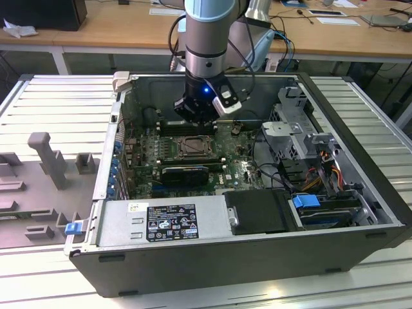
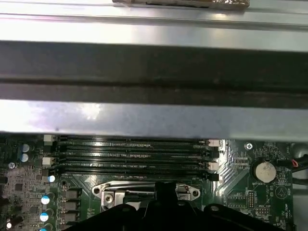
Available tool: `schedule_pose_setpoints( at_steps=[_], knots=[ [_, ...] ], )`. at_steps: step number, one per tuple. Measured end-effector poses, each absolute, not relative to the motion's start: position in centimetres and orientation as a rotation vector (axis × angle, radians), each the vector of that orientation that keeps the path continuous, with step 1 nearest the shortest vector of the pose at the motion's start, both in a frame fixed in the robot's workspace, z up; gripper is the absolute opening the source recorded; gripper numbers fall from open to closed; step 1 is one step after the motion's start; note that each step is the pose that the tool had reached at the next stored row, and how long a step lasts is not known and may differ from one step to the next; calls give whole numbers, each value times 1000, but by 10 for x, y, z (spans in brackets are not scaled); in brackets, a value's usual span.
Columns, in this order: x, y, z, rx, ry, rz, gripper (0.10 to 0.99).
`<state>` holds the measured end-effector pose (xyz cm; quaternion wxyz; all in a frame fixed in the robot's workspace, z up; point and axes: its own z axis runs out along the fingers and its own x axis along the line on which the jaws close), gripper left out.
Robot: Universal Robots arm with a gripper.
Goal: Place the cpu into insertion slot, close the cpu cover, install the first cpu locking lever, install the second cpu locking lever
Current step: 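Install the second cpu locking lever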
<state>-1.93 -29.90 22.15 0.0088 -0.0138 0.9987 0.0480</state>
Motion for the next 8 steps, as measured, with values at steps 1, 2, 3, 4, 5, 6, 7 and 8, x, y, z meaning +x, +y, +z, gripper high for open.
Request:
schedule_pose_setpoints(
  at_steps=[1,2,3,4,5,6,7,8],
  knots=[
    [-19,-299,223,-43,3120,150,106],
    [-19,-299,225,-43,3120,150,106],
    [-19,-299,230,-43,3120,150,106],
    [-19,-299,237,-43,3120,150,106],
    [-19,-299,242,-43,3120,150,106],
    [-19,-302,242,-42,3120,150,106],
    [-19,-305,242,-42,3120,150,106],
    [-19,-311,242,-42,3120,150,106]
  ],
)
